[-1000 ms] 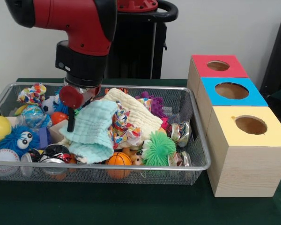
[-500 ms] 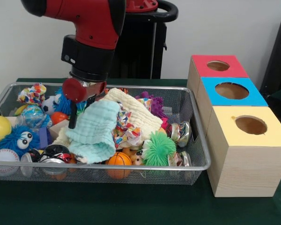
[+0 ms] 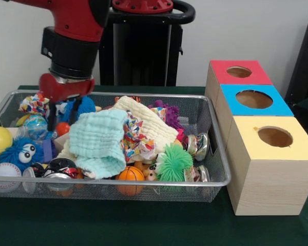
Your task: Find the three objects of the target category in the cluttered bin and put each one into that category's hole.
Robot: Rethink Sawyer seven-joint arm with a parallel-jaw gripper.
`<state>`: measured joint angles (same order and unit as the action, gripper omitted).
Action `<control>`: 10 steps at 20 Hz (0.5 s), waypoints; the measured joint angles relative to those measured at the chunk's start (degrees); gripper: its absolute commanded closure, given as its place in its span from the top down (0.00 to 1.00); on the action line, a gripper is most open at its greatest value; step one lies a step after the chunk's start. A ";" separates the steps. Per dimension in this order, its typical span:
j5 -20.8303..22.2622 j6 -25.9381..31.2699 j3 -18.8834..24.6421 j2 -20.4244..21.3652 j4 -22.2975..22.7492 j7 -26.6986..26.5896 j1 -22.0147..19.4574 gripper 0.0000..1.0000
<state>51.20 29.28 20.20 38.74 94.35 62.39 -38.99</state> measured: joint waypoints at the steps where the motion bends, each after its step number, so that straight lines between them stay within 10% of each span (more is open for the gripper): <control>1: 0.03 0.15 0.07 0.14 0.01 -0.01 -0.60 1.00; 10: 1.23 2.70 0.24 0.66 0.00 -1.72 -4.62 1.00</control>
<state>52.43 31.98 20.44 39.40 94.35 60.68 -43.61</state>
